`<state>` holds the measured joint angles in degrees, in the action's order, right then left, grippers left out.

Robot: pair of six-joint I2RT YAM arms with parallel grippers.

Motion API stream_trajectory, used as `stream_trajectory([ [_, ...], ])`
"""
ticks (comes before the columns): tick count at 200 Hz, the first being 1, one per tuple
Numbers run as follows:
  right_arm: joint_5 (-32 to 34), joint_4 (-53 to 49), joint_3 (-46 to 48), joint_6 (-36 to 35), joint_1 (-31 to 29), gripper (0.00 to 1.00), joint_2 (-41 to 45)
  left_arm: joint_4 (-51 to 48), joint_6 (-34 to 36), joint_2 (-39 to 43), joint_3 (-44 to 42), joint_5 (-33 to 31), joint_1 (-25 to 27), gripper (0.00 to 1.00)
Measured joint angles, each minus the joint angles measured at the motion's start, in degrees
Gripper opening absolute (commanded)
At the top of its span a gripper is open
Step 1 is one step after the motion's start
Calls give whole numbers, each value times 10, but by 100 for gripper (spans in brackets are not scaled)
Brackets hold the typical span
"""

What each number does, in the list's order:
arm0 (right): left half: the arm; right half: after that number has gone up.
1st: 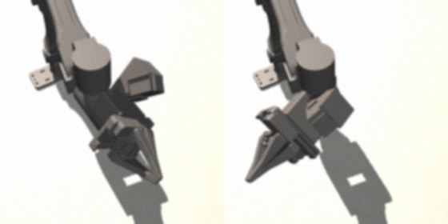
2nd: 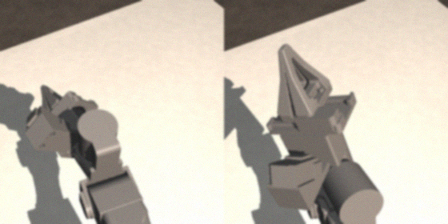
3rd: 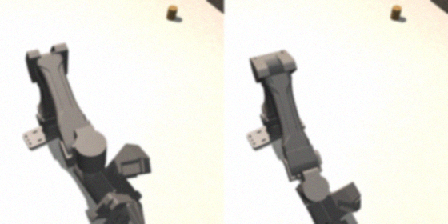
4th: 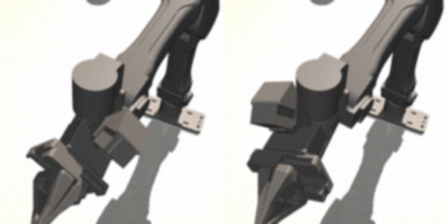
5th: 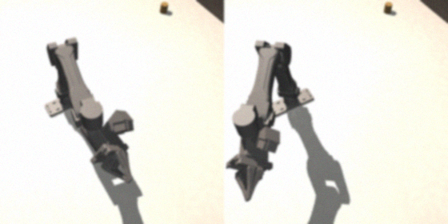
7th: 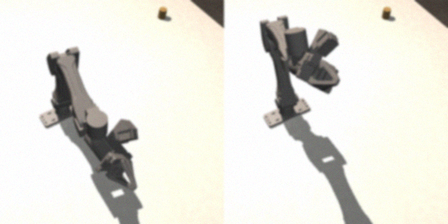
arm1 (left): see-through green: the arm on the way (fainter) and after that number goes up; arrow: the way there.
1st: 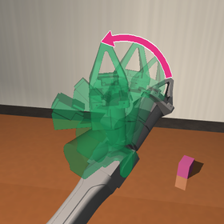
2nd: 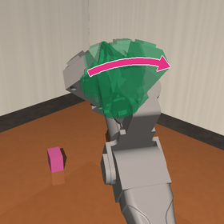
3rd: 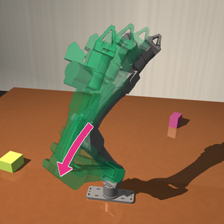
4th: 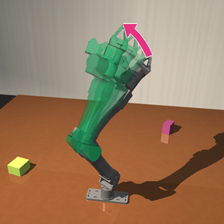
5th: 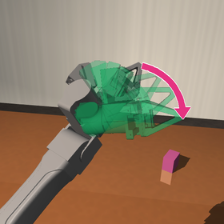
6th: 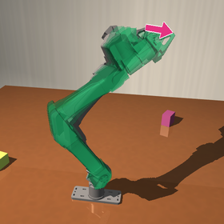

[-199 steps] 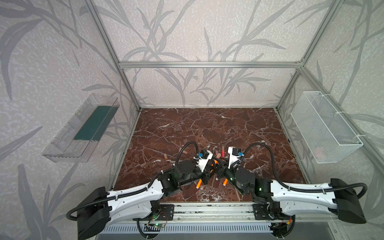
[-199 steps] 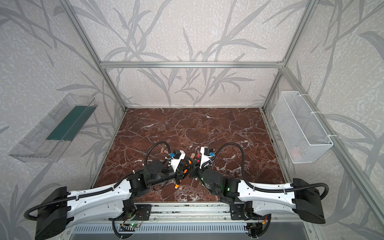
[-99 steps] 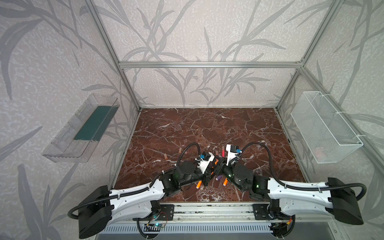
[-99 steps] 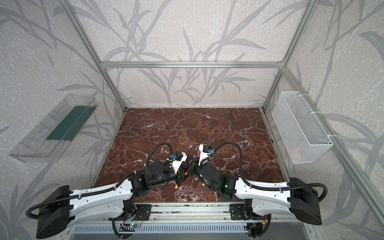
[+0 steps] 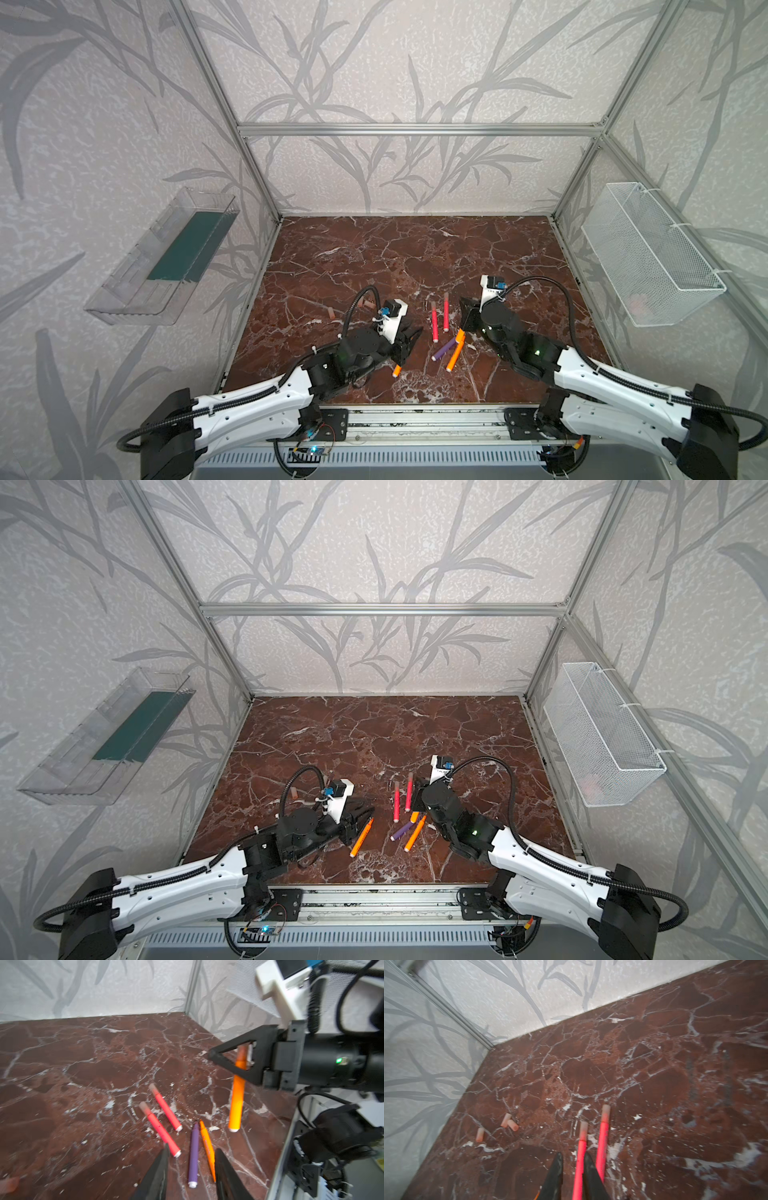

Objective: Insert the pens into the pen caps

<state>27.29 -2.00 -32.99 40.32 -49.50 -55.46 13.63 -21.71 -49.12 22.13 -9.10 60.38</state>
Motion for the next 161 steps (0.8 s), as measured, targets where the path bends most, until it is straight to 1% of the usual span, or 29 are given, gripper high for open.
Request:
stream_trajectory([
  [23, -14, -42, -1, -30, 56, 3, -10, -35, -17, 16, -30, -45, 0, 39],
  [33, -22, -51, -1, -41, 77, 5, -22, -50, -25, 23, -43, -54, 0, 39],
  [48, -44, -59, -1, -59, 112, 5, -51, -76, -41, 36, -61, -59, 0, 39],
  [62, -74, -64, -3, -75, 150, 0, -91, -88, -55, 48, -77, -52, 0, 41],
  [86, -133, -74, -20, -90, 200, 0, -175, -111, -66, 60, -86, -48, 0, 41],
  [93, -160, -74, -27, -93, 215, 0, -203, -114, -70, 62, -86, -47, 0, 41],
  [126, -233, -76, -66, -107, 230, 0, -289, -128, -78, 58, -83, -41, 0, 40],
  [143, -250, -76, -97, -115, 230, 0, -331, -139, -79, 51, -76, -40, 0, 41],
  [161, -252, -78, -124, -117, 230, 0, -368, -141, -79, 41, -75, -35, 0, 41],
])
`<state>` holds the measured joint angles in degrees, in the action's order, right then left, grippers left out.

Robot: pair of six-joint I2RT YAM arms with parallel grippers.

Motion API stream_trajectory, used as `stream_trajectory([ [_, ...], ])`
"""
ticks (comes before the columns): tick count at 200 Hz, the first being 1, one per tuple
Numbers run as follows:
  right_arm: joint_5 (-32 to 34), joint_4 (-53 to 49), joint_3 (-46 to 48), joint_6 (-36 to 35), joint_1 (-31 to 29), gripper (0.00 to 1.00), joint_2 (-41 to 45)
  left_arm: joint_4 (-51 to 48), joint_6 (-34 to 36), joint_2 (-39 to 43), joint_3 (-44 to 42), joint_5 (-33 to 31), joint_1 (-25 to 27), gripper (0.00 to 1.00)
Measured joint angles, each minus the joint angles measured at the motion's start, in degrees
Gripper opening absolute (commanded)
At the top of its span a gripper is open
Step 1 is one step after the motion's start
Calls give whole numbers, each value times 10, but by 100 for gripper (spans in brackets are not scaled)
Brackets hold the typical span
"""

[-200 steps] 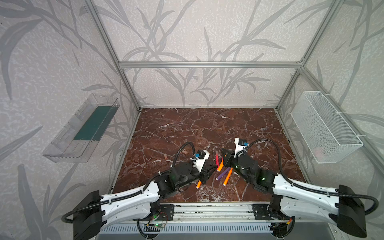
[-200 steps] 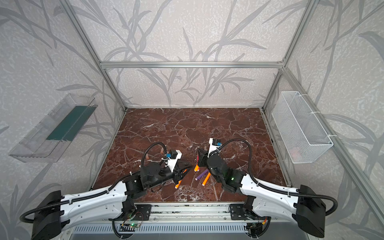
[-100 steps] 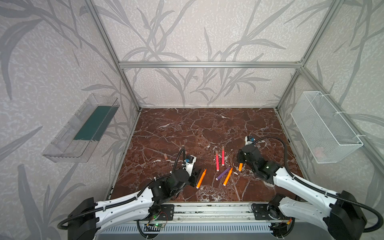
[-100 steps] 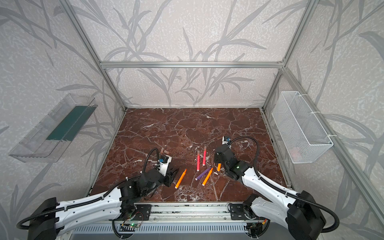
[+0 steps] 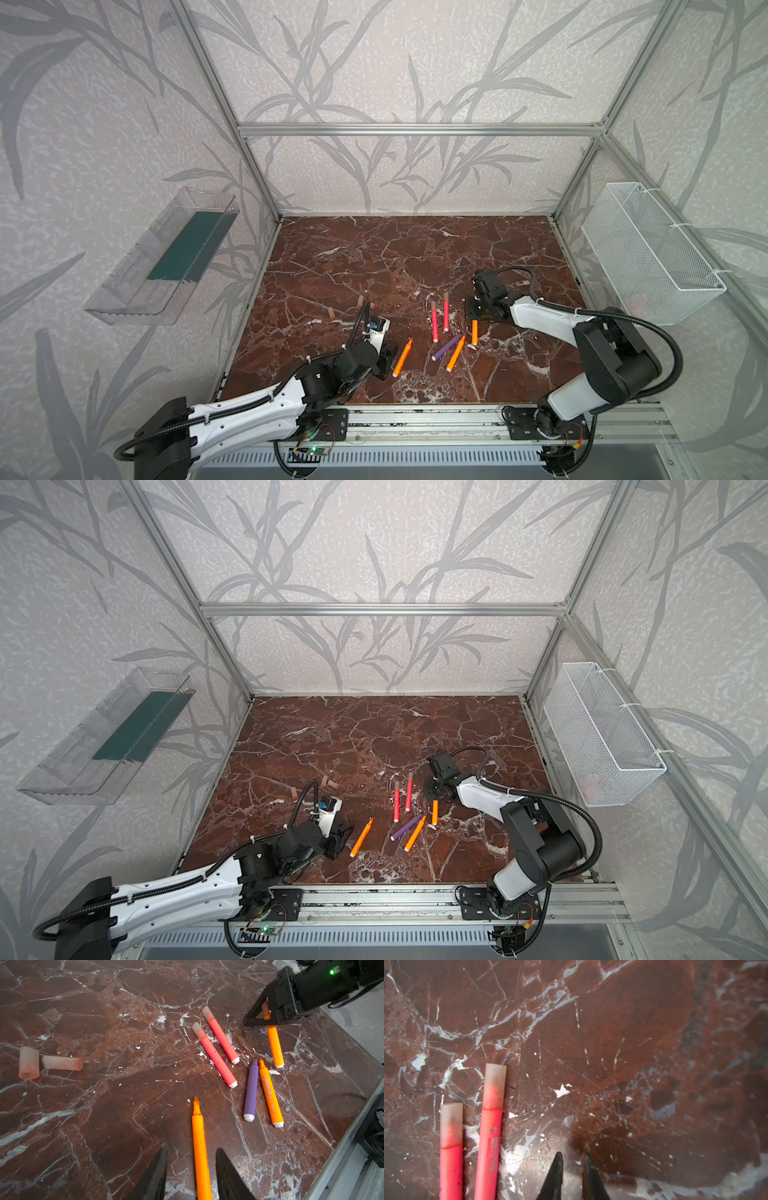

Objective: Insert the pens into the pen caps

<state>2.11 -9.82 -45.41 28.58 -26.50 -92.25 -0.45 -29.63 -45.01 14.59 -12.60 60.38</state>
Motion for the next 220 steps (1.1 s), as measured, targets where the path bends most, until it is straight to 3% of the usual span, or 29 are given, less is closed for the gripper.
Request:
stream_trajectory([
  [43, 21, -24, -53, -5, 4, 0, -53, 4, 1, -39, 4, 21, 0, 41],
  [121, 35, -35, -78, -10, 5, 28, -72, 5, 12, -119, 50, 69, 2, 43],
  [144, 41, -40, -77, -12, 6, 42, -68, 5, 10, -131, 50, 76, 4, 45],
  [190, 57, -69, -72, -10, 7, 56, -13, -12, -9, -157, 63, 77, 17, 47],
  [220, 88, -84, -57, -16, 7, 65, 86, -74, -27, -207, 130, 56, 30, 44],
])
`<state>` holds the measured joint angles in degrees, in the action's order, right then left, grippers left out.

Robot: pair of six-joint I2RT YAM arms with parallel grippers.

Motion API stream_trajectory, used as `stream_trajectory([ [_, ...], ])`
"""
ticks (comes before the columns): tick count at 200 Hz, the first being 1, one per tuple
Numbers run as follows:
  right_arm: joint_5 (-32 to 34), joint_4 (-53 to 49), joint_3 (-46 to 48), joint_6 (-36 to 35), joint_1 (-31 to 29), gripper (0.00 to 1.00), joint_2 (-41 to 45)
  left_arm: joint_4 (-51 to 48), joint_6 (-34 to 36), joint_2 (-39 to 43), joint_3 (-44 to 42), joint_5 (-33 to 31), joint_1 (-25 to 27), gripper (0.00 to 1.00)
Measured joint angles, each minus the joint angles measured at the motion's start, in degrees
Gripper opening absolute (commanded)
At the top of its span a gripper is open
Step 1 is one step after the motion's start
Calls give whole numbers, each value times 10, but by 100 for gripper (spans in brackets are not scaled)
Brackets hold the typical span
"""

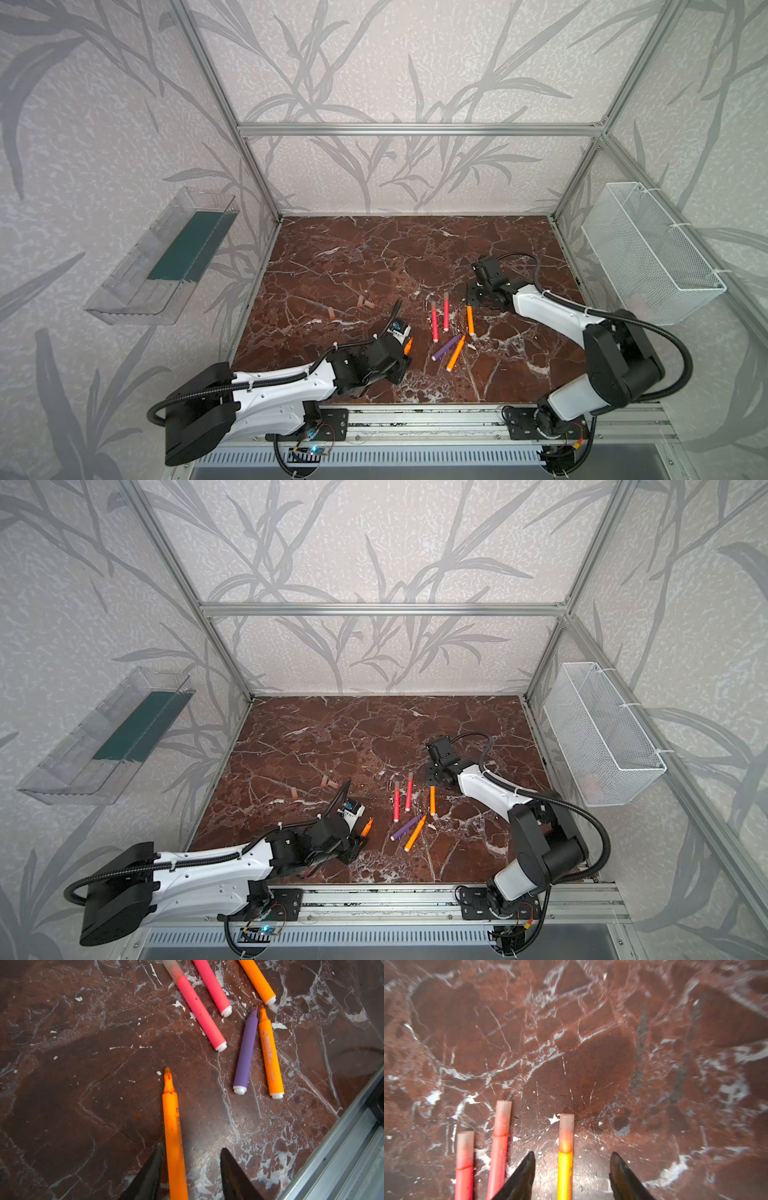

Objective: Insert the pens into the pen caps

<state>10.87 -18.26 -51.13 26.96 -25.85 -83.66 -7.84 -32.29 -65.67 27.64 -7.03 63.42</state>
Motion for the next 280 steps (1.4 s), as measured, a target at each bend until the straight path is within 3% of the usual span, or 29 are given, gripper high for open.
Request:
stream_trajectory([
  [24, 61, 20, 59, -6, 2, 72, 113, -37, -21, -30, 45, -27, 17, 44],
  [55, 123, 80, 180, -6, 6, 74, 201, -40, -54, -22, 25, -46, 38, 46],
  [104, 161, 100, 221, 5, 7, 77, 211, -13, -113, -20, -47, -77, 84, 46],
  [167, 161, 120, 221, 5, 7, 77, 215, 61, -137, -125, -18, -146, 130, 47],
  [200, 161, 120, 221, 5, 7, 77, 208, 18, -151, -176, 35, -170, 135, 41],
  [253, 161, 120, 221, 5, 7, 77, 205, -60, -157, -186, 73, -184, 135, 31],
  [280, 161, 120, 221, 5, 7, 78, 205, -98, -170, -212, 103, -194, 135, 31],
])
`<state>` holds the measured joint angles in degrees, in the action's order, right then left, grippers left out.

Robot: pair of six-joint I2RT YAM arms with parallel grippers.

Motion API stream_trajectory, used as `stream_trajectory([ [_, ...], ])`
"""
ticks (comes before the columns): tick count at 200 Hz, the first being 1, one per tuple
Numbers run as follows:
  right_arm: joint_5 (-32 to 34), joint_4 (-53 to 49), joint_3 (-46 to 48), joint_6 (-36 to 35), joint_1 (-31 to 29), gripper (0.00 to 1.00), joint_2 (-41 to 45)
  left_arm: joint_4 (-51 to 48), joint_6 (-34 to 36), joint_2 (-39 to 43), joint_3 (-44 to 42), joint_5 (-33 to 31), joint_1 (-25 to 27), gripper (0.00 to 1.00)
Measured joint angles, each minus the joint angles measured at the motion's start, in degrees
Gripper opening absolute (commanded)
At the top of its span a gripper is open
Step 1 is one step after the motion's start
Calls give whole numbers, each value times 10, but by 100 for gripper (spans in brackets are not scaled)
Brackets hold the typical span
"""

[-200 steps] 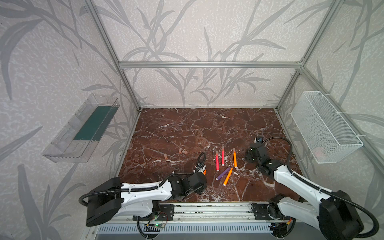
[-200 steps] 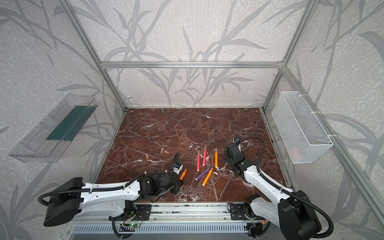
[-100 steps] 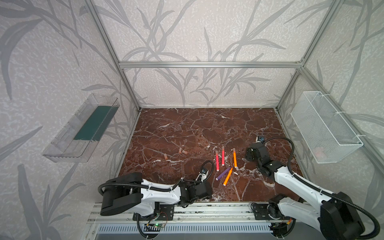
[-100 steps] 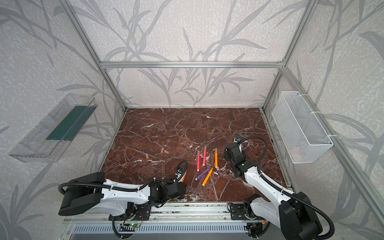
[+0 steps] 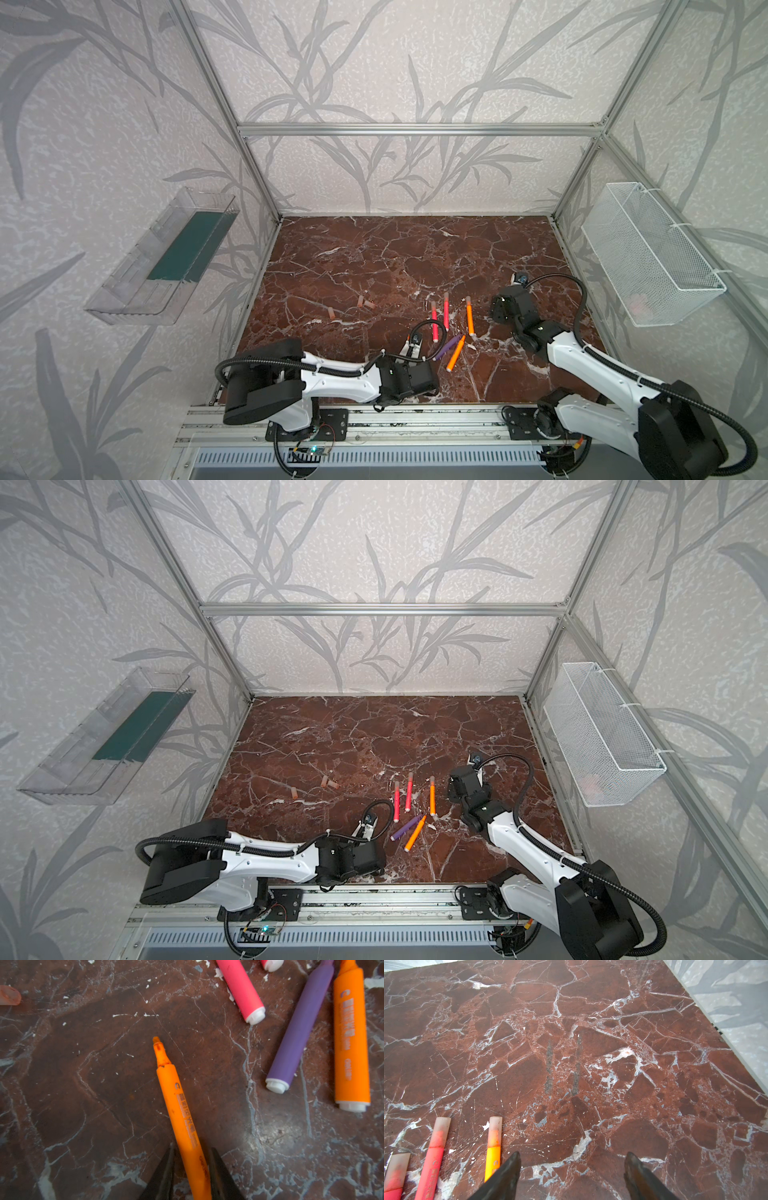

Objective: Insert the pens into the pen caps

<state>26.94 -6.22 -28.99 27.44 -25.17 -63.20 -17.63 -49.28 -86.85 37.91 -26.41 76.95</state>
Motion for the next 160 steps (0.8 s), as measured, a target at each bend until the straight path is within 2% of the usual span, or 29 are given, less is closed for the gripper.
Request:
stream_trajectory([
  [76, -5, 0, 0, 0, 0, 78, 10, -38, -33, -53, 43, -33, 0, 31],
  [107, -5, 4, 7, 0, 0, 78, 19, -35, -39, -53, 41, -32, 0, 24],
  [160, -6, 5, 10, 0, 0, 78, 26, -18, -48, -51, 31, -32, -1, 23],
])
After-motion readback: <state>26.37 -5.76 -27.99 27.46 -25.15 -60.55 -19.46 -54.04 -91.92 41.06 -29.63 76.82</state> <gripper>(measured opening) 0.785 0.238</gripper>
